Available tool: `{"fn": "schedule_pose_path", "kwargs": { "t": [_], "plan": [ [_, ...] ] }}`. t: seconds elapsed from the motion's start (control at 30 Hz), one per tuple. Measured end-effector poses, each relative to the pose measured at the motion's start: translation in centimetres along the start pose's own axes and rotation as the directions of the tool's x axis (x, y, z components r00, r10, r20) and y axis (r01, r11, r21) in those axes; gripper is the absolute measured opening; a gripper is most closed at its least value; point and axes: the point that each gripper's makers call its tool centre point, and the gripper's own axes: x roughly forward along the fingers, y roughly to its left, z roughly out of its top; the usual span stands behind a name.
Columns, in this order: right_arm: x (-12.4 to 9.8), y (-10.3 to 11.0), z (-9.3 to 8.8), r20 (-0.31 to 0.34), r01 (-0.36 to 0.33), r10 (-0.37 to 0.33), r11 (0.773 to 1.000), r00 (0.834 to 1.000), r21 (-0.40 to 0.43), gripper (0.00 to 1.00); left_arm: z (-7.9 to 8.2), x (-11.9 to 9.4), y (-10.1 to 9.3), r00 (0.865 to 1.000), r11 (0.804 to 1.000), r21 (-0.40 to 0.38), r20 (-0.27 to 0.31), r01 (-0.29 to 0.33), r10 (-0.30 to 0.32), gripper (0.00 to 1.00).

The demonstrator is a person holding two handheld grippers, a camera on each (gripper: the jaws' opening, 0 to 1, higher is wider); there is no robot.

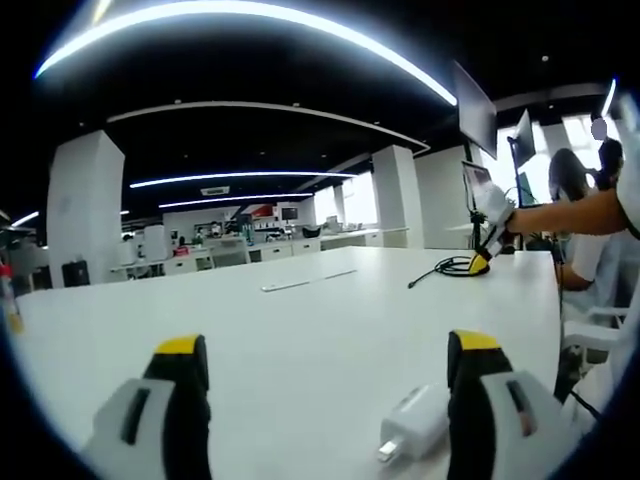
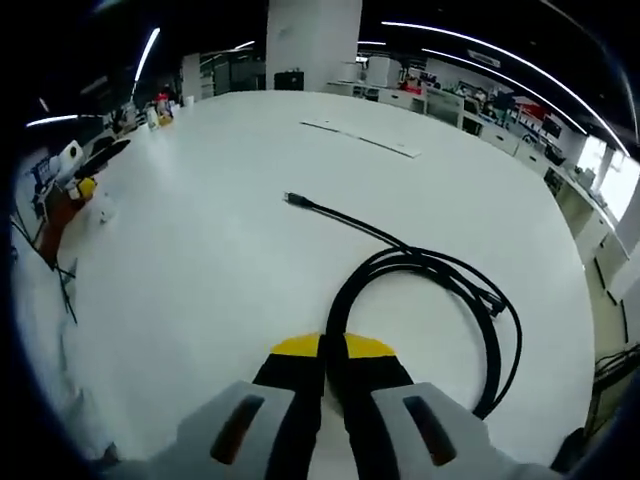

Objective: Plug the desk Type‑C cable into the charger adapter.

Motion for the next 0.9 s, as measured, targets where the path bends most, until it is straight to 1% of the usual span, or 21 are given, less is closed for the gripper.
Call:
{"fn": "schedule_pose_path", "kwargs": {
  "t": [0.17,0.37,0.5,0.57,0.63,0.83,0.9],
  "plan": [
    [-0.3,2.1,-0.3,0.000,-0.024,0.024,1.000,1.000,-0.009,0.04,0.0,0.0,-0.2,1.000,1.000,-0.002,0.001,0.004,-0.004,1.00],
    [-0.7,4.1,-0.4,0.001,-0.059,0.059,0.998,0.998,-0.008,0.04,0.0,0.0,-0.3,1.000,1.000,-0.006,0.001,0.006,-0.006,1.00],
    [-1.0,5.9,-0.6,-0.003,-0.085,0.085,0.996,0.996,-0.005,0.04,0.0,0.0,-0.3,1.000,1.000,-0.006,0.002,0.006,-0.006,1.00],
    [-1.2,6.7,-0.8,-0.010,-0.100,0.100,0.995,0.995,-0.001,0.04,0.0,0.0,-0.4,1.000,1.000,-0.006,-0.001,0.006,-0.006,1.00],
    [-1.5,8.1,-1.0,-0.014,-0.113,0.113,0.994,0.993,0.002,0.04,0.0,0.0,-0.4,1.000,1.000,-0.005,0.000,0.008,-0.008,1.00],
    [-2.0,9.6,-1.8,-0.023,-0.143,0.143,0.990,0.989,0.004,0.04,0.0,-0.1,-0.3,1.000,1.000,-0.003,0.001,0.007,-0.007,1.00],
    [-2.3,10.6,-2.0,-0.021,-0.157,0.158,0.987,0.987,0.012,0.04,0.0,-0.1,-0.4,1.000,1.000,-0.002,0.003,0.008,-0.008,1.00]
  ]
}}
